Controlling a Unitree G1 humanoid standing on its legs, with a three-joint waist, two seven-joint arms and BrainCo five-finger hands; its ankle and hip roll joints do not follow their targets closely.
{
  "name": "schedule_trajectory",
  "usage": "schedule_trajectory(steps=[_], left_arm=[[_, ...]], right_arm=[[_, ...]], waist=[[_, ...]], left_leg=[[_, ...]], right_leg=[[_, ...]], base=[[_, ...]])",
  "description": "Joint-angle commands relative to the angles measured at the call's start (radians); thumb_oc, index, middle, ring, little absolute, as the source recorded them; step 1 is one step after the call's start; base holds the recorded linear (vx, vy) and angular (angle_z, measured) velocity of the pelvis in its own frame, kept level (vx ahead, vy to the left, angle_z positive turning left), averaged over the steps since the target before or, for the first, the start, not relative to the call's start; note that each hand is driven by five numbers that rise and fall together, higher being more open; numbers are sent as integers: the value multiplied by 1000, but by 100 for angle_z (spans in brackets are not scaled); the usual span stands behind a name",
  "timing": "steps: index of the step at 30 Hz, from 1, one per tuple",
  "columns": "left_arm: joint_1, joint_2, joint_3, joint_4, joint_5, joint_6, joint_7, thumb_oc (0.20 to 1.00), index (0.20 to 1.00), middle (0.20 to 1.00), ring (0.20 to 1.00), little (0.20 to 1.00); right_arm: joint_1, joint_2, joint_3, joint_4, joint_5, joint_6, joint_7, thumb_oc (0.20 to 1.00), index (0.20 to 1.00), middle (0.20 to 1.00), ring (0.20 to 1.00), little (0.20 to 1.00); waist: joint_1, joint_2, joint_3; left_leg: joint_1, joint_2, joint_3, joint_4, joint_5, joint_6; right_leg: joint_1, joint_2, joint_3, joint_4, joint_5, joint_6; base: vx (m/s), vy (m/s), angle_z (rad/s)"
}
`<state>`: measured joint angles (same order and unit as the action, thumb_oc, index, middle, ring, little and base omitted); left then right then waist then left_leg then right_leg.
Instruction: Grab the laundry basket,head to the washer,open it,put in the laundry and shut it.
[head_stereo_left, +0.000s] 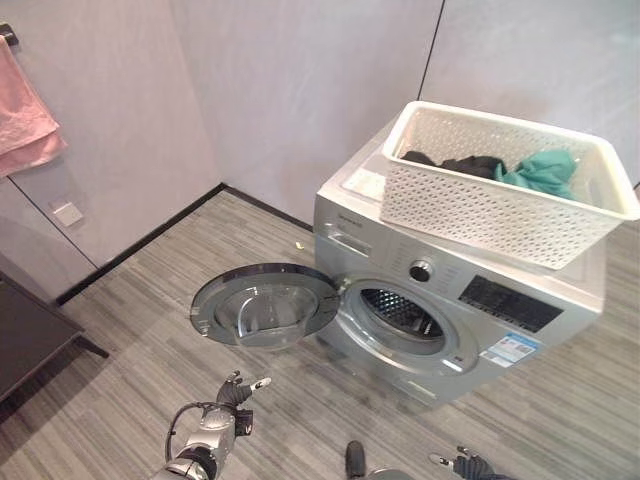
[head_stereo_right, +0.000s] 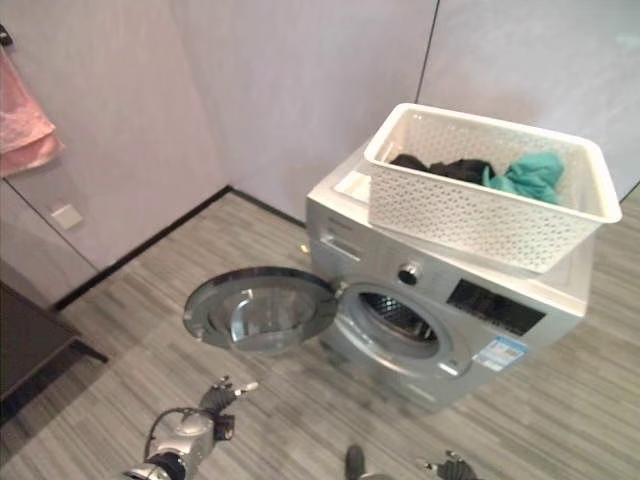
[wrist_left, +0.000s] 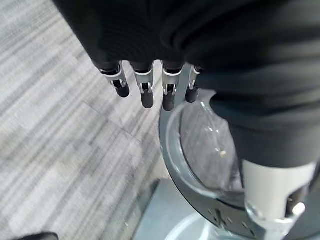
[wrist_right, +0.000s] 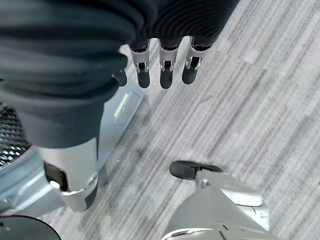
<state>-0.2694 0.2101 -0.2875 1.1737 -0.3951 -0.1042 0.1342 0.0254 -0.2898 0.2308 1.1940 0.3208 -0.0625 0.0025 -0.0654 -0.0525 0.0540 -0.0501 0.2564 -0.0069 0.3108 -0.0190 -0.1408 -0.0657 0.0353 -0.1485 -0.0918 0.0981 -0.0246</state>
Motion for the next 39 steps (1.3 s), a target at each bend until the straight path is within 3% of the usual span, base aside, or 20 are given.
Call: schedule_trajectory(steps=[1, 2, 6, 8, 11, 15, 16, 17, 18, 20, 22, 23, 25, 26, 29, 33, 34, 36, 37, 39], left_arm=[[-107, 5, -13, -47, -44, -30, 3, 1000, 1000, 1000, 1000, 1000], [-103, -1, -19, -57, -46, -33, 1, 1000, 1000, 1000, 1000, 1000], [-79, -1, -39, -96, -41, -40, -4, 1000, 1000, 1000, 1000, 1000], [-73, 2, -39, -106, -39, -40, 0, 1000, 1000, 1000, 1000, 1000], [-25, 7, -13, -112, -44, -34, -8, 1000, 1000, 1000, 1000, 1000], [26, 36, 10, -143, -24, -30, -20, 1000, 1000, 1000, 1000, 1000], [35, 43, 15, -149, -20, -28, -26, 1000, 1000, 1000, 1000, 1000], [35, 43, 15, -149, -20, -28, -26, 1000, 1000, 1000, 1000, 1000], [36, 52, 18, -161, -18, -23, -26, 1000, 1000, 1000, 1000, 1000], [31, 60, 20, -157, -11, -19, -26, 1000, 1000, 1000, 1000, 1000], [25, 68, 38, -149, -5, -20, -22, 1000, 1000, 1000, 1000, 1000], [21, 76, 52, -141, -9, -20, -23, 1000, 1000, 1000, 1000, 1000], [21, 76, 52, -141, -9, -20, -23, 1000, 1000, 1000, 1000, 1000], [12, 78, 63, -131, -20, -21, -18, 1000, 1000, 1000, 1000, 1000], [-1, 70, 63, -120, -19, -21, -22, 1000, 1000, 1000, 1000, 1000], [27, 68, 81, -129, -14, -18, -35, 1000, 1000, 1000, 1000, 1000], [48, 76, 120, -130, -35, -18, -38, 1000, 1000, 1000, 1000, 1000], [48, 76, 120, -130, -35, -17, -38, 1000, 1000, 1000, 1000, 1000], [58, 82, 134, -120, -35, -14, -42, 1000, 1000, 1000, 1000, 1000], [55, 80, 127, -103, -26, -18, -44, 1000, 1000, 1000, 1000, 1000]], right_arm=[[-37, -23, 21, 28, 12, 0, -13, 1000, 1000, 1000, 1000, 1000], [-41, -23, 19, 25, 15, 1, -15, 1000, 1000, 1000, 1000, 1000], [-55, -23, 10, 9, 31, -5, -20, 1000, 1000, 1000, 1000, 1000], [-59, -19, 10, 9, 33, -6, -23, 1000, 1000, 1000, 1000, 1000], [-56, 3, 29, 10, -13, 9, -10, 1000, 1000, 1000, 1000, 1000], [-39, 24, 15, 37, -52, 23, 9, 1000, 1000, 1000, 1000, 1000], [-37, 26, 8, 48, -62, 25, 12, 1000, 1000, 1000, 1000, 1000], [-38, 26, 8, 48, -62, 25, 12, 1000, 1000, 1000, 1000, 1000], [-31, 27, -6, 56, -68, 33, 19, 1000, 1000, 1000, 1000, 1000], [-23, 26, -23, 58, -57, 34, 19, 1000, 1000, 1000, 1000, 1000], [-14, 21, -41, 79, -62, 36, 12, 1000, 1000, 1000, 1000, 1000], [-10, 12, -68, 119, -72, 46, 2, 1000, 1000, 1000, 1000, 1000], [-10, 12, -68, 120, -72, 45, 2, 1000, 1000, 1000, 1000, 1000], [-10, -1, -121, 178, -61, 59, -16, 1000, 1000, 1000, 1000, 1000], [8, -12, -189, 248, -28, 78, -22, 1000, 1000, 1000, 1000, 1000], [65, -43, -303, 304, 28, 86, -30, 1000, 1000, 1000, 1000, 1000], [90, -86, -405, 319, 104, 81, -53, 1000, 1000, 1000, 1000, 1000], [90, -86, -405, 319, 105, 81, -53, 1000, 1000, 1000, 1000, 1000], [114, -140, -505, 334, 184, 70, -78, 1000, 1000, 1000, 1000, 1000], [129, -180, -569, 354, 251, 62, -92, 1000, 1000, 1000, 1000, 1000]], waist=[[-6, -14, 78], [1, -19, 83], [42, 3, 86], [51, 5, 88], [73, 8, 54], [75, 3, 14], [73, 3, 11], [74, 4, 9], [61, 11, 19], [38, 25, 30], [32, 38, 27], [28, 52, 31], [25, 53, 35], [15, 56, 45], [-6, 45, 56], [-12, 30, 21], [-21, 29, -10], [-21, 29, -9], [-27, 29, -26], [-26, 28, -38]], left_leg=[[-63, -60, 50, -48, 69, 82], [-102, -96, 61, -84, 26, 89], [-237, -177, 119, -240, 132, 75], [-264, -197, 135, -252, 145, 74], [-238, -233, 95, -232, 117, 104], [-173, -251, 119, -216, 61, 147], [-151, -263, 119, -221, 49, 159], [-154, -261, 120, -221, 50, 159], [-131, -274, 117, -214, 34, 179], [-96, -286, 96, -207, 7, 200], [-54, -284, 89, -223, -14, 205], [-25, -267, 86, -235, -25, 198], [-22, -267, 83, -235, -26, 198], [6, -259, 89, -237, -41, 188], [40, -275, 88, -236, -64, 184], [71, -283, 100, -263, -71, 175], [89, -267, 104, -301, -59, 159], [92, -267, 104, -304, -58, 159], [109, -256, 108, -338, -48, 148], [118, -249, 105, -358, -41, 142]], right_leg=[[49, -30, 39, 132, -187, 32], [68, -39, 40, 122, -193, 39], [122, -17, 46, 105, -209, 48], [140, -14, 58, 102, -217, 51], [191, -33, 99, 114, -241, 68], [179, -84, 104, 223, -245, 111], [162, -94, 106, 284, -221, 131], [158, -92, 107, 283, -219, 130], [104, -103, 120, 421, -145, 164], [47, -106, 148, 518, -105, 170], [12, -136, 115, 465, -123, 153], [-18, -170, 70, 377, -133, 147], [-12, -170, 66, 376, -134, 147], [-48, -217, 36, 262, -91, 161], [-30, -249, 39, 177, -37, 181], [24, -249, 56, 115, -6, 197], [51, -226, 65, 81, -16, 197], [53, -225, 65, 80, -15, 196], [74, -213, 57, 56, -24, 195], [90, -205, 47, 40, -30, 194]], base=[[149, 47, 20], [162, 84, 26], [161, 102, 17], [194, 147, 3], [336, 256, -56], [257, 229, -38], [152, 157, -34], [114, 205, -30], [82, 194, -15], [117, 192, 10], [143, 55, 30], [112, -18, 23], [65, -38, -9], [64, -47, -14], [77, -44, -10], [127, -84, 11], [84, -85, -17], [63, -64, -18], [61, -62, -11], [54, -59, -8]])
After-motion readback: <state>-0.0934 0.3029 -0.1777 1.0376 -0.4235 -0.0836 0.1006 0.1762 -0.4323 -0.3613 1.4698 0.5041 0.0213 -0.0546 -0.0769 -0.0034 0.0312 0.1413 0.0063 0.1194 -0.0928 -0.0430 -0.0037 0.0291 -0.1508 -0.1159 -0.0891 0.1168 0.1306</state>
